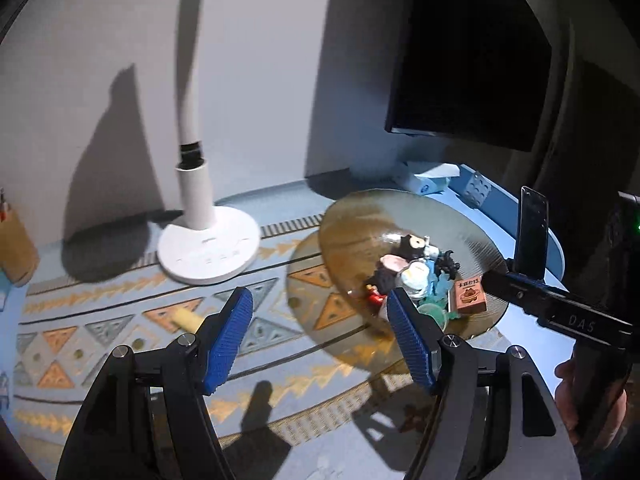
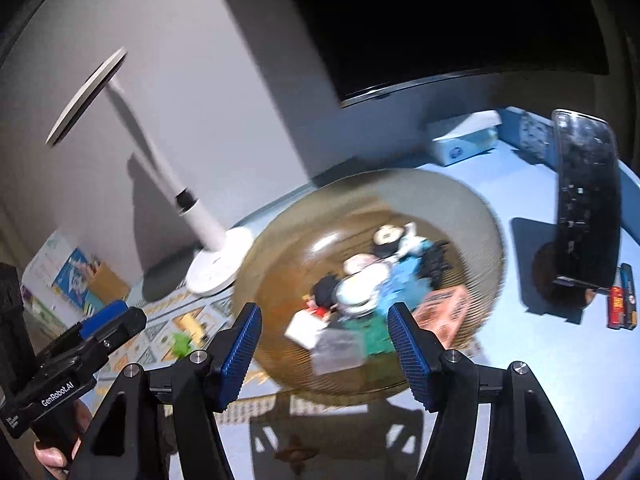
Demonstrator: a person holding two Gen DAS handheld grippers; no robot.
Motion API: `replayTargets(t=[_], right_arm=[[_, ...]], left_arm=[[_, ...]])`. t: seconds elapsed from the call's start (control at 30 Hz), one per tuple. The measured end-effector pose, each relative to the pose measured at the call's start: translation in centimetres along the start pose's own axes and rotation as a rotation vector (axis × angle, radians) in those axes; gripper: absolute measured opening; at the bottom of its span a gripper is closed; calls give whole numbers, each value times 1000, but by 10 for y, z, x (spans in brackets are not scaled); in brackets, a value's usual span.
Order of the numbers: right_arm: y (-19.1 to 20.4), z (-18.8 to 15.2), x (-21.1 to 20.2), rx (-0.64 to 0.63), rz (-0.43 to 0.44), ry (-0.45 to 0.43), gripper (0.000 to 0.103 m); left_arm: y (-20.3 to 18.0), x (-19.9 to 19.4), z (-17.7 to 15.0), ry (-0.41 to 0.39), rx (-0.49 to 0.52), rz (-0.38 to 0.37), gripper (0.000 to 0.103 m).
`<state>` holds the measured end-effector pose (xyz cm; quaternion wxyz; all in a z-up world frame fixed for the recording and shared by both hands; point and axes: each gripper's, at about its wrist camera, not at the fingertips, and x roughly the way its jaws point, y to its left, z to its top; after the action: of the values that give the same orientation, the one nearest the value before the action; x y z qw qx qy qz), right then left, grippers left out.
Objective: Organize rigid objects
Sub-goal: 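Move both tools back from the bowl to the green frog and yellow block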
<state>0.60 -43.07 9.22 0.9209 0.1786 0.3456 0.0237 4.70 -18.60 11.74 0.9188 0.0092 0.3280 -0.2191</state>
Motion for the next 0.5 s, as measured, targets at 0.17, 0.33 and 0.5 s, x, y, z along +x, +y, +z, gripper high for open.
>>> replayTargets(t=[0.17,0.33,0.5], right_arm=[[34,-9,4,-64,27,22,64],[65,-20,11,-127,47,48,64],[89,-30,19,-173,58,83,64]], left_arm=[[16,-21,-7,-27,-20,22,68],[36,-36,-13,-41,-49,41,68],[76,-52,-22,-60,-123,73,68]])
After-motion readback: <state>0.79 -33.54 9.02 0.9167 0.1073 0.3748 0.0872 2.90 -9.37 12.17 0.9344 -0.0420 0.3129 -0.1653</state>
